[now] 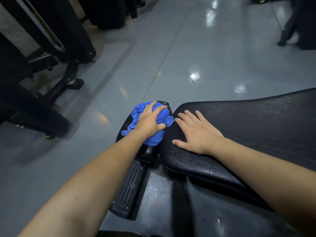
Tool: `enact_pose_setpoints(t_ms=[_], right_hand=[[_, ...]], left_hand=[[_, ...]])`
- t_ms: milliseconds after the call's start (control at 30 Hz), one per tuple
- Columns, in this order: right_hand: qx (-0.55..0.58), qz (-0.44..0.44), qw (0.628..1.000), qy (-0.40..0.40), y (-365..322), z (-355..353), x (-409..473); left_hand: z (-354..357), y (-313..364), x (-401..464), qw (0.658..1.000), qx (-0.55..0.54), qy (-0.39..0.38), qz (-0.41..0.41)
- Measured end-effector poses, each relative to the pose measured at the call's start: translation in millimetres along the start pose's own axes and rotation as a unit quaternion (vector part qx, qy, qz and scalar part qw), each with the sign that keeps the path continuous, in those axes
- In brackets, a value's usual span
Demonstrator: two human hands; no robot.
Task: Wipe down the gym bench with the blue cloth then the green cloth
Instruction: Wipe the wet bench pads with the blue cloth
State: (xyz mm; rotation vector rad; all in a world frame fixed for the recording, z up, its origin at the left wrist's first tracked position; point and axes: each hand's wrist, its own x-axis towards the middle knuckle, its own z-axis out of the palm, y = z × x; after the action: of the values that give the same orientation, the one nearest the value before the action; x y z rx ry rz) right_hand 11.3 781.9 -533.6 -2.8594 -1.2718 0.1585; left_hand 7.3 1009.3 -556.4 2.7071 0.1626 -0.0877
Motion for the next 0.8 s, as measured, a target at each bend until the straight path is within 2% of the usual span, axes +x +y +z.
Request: enact_pose_setpoints(t_ms=[233, 400, 600, 800], right_hand=[[-0.003, -0.002, 1.000, 0.004, -1, 0, -1], [0.000, -0.003, 1.000, 0.010, 0, 1, -2], [0.010, -0.004, 1.000, 0.011, 1, 0, -1], [0.005, -0.002, 1.000, 0.000, 0, -2, -1]], left_hand=[[-1, 11, 40, 0.999, 0.028, -0.007, 0.014], [-2, 21, 57, 0.997, 0.074, -0.018, -0.010], [3, 13, 48, 0.999, 0.042, 0.013, 0.005], [2, 0, 15, 1.000, 0.003, 0.008, 0.017]])
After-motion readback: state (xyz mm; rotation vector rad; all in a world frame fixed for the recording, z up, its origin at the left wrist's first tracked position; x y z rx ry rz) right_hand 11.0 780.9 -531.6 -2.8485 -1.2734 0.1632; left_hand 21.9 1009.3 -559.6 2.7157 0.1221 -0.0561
